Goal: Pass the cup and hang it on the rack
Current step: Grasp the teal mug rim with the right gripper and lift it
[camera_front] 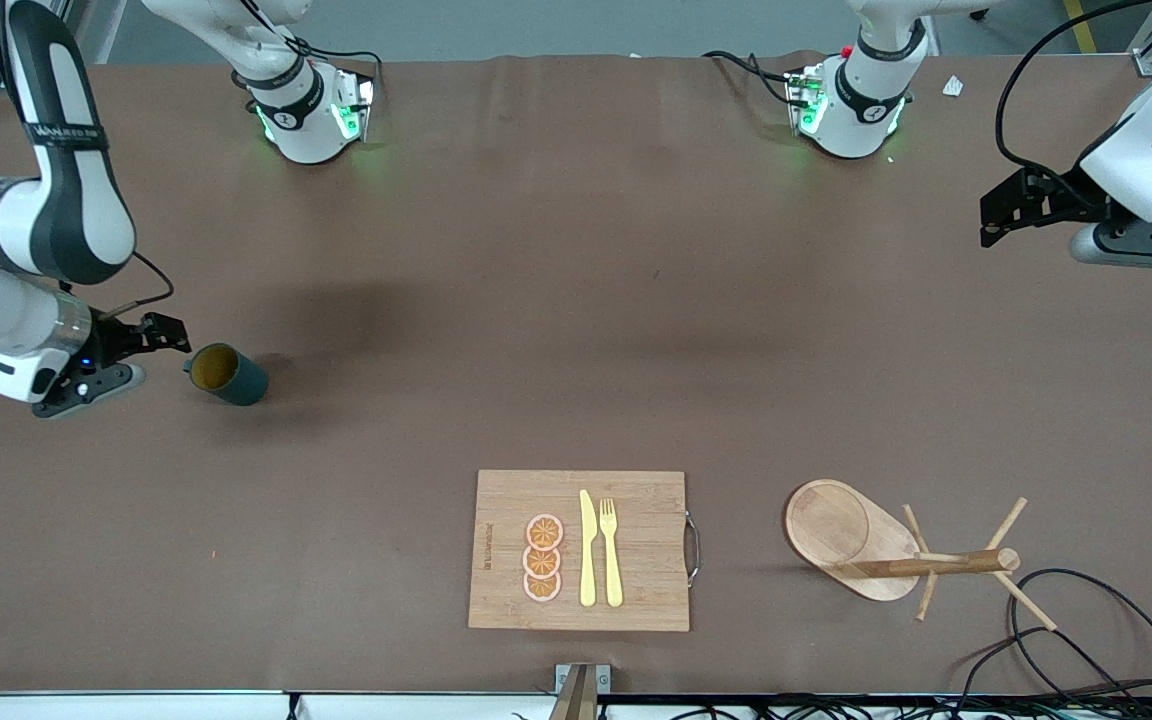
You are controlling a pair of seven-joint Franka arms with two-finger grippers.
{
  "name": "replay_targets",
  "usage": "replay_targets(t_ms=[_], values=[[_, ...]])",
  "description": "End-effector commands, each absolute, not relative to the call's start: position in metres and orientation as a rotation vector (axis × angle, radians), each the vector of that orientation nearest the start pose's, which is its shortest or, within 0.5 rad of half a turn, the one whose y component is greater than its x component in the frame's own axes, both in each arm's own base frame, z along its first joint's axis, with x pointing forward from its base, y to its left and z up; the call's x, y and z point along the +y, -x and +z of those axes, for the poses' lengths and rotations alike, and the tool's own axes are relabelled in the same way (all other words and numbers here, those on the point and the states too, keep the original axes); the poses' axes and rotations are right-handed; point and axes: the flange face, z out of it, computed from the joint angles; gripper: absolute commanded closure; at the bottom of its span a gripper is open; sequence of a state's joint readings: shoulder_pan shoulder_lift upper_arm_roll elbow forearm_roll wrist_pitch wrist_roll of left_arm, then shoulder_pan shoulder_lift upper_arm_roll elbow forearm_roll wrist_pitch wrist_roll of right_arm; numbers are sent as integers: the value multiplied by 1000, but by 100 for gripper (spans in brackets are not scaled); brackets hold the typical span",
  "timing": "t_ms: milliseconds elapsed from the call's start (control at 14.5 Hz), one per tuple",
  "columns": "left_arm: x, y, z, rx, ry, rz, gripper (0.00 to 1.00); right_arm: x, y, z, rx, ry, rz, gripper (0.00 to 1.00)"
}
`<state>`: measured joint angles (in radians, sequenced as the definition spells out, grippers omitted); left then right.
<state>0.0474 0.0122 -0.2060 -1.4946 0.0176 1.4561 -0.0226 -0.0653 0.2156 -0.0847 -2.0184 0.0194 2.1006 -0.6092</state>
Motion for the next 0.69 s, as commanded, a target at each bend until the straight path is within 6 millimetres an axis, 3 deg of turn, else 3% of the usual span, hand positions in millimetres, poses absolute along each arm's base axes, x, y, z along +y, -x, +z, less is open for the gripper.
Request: replay_targets(t_ms=[0,276,621], values=[[-84,-539,647,188,3102,78,0,-83,-572,304,-810,2968,196,0],[-85,-539,647,192,3106,79,0,-85,-575,268,-931,2943,174,0],[-86,-539,647,196,3106,77,0,-83,-553,232,-938,2956,150,0]])
